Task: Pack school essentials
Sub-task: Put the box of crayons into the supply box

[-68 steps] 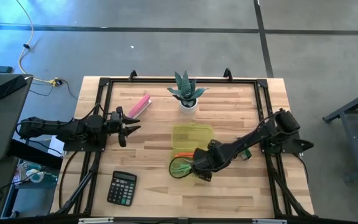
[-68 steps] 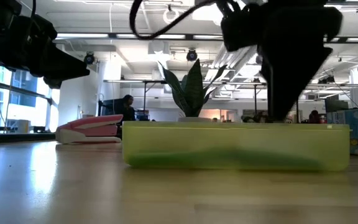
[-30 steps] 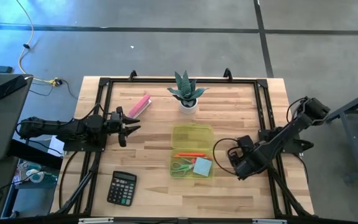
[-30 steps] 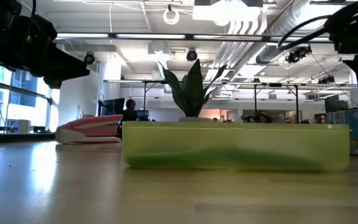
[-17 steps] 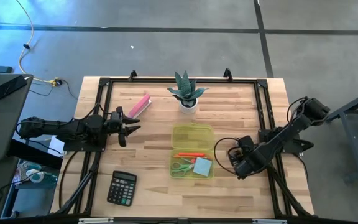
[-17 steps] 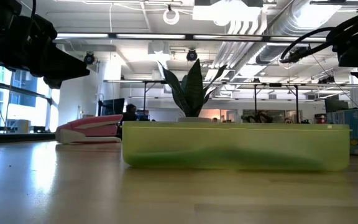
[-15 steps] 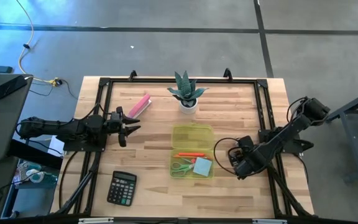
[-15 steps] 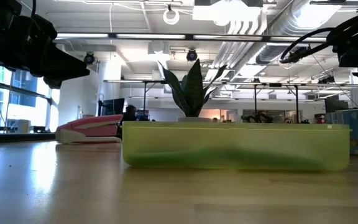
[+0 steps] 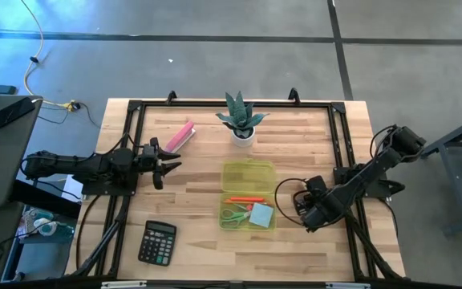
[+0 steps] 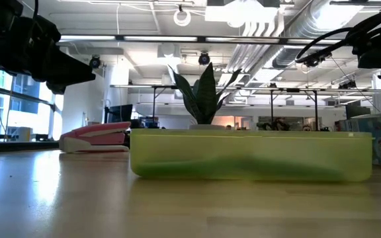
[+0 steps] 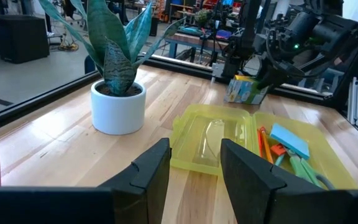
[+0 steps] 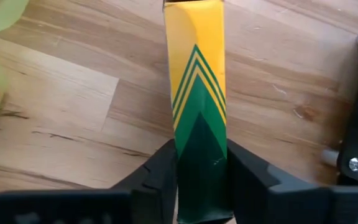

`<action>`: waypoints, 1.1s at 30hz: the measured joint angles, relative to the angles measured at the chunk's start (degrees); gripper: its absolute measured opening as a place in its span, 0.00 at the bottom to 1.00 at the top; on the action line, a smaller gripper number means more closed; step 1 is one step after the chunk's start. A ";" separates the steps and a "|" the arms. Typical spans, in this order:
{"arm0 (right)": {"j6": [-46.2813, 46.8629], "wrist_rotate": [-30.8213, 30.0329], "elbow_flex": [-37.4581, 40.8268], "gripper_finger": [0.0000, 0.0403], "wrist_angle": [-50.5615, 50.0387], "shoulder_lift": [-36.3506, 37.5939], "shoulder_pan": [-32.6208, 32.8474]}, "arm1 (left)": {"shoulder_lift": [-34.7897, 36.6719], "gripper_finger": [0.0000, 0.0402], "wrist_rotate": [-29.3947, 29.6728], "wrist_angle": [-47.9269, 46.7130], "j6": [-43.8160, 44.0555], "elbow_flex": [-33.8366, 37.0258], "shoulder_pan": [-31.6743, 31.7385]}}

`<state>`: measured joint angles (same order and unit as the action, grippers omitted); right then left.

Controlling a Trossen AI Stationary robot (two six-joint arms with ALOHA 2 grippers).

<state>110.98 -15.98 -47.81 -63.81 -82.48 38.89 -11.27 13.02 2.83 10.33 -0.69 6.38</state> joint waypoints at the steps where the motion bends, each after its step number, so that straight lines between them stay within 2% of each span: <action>1: 0.00 0.00 0.00 0.25 0.05 0.00 0.00 | 0.02 0.33 0.00 0.00 0.00 0.00 -0.01; 9: -2.37 -1.69 -1.07 0.25 1.71 -0.03 0.00 | 0.00 0.33 -0.01 0.00 0.00 0.00 -0.01; 15: -8.69 -4.86 -6.10 0.24 -0.11 -1.68 -0.72 | 0.01 0.33 -0.01 0.00 0.00 0.00 0.00; 19: -15.52 -6.67 -12.71 0.24 -5.96 -6.37 -2.49 | 0.00 0.33 -0.01 0.00 0.00 0.00 -0.01; 25: -27.08 -16.10 -24.96 0.24 -15.68 -16.59 -3.32 | 0.00 0.33 -0.01 0.00 0.00 0.00 -0.01; 33: -44.09 -25.60 -38.72 0.24 -18.32 -29.97 -3.30 | 0.02 0.33 -0.01 0.00 0.00 0.00 0.01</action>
<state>66.88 -41.58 -86.53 -82.13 -112.45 35.59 -11.25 13.02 2.83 10.33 -0.69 6.39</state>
